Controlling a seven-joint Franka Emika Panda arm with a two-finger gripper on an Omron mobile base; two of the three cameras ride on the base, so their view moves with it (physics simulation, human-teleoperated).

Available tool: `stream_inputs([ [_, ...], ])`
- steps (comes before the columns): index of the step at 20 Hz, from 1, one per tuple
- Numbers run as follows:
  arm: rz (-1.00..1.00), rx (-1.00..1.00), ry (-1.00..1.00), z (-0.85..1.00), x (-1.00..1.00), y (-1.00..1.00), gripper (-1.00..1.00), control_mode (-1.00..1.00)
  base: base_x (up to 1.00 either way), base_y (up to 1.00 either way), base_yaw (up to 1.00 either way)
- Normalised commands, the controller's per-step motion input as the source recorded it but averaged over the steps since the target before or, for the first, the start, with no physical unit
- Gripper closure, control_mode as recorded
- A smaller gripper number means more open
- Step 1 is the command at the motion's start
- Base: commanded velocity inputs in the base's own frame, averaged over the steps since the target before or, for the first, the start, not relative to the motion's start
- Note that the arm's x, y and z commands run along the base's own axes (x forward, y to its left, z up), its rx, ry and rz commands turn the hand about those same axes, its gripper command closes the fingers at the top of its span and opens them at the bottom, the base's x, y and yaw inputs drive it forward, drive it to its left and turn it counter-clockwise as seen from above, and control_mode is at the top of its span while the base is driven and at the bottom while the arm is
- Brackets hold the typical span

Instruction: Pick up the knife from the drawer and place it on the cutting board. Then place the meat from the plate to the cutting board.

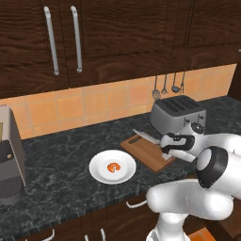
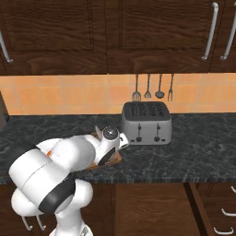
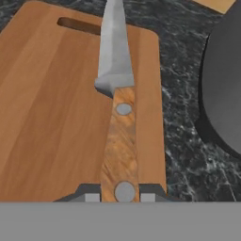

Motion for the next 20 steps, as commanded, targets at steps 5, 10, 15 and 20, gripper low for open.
stream_inputs([
  [5,0.00,0.00,0.02,-0.37,0.30,0.06,1.00,-1.00,0.00,0.00,0.00],
  [10,0.00,0.00,0.06,-0.41,0.16,0.19,1.00,-1.00,0.00,0.00,0.00],
  [15,0.00,-0.01,0.00,-0.04,0.16,0.31,-1.00,-1.00,0.00,0.00,0.00],
  [20,0.00,0.00,-0.05,0.02,-0.25,0.27,-1.00,-1.00,0.00,0.00,0.00],
])
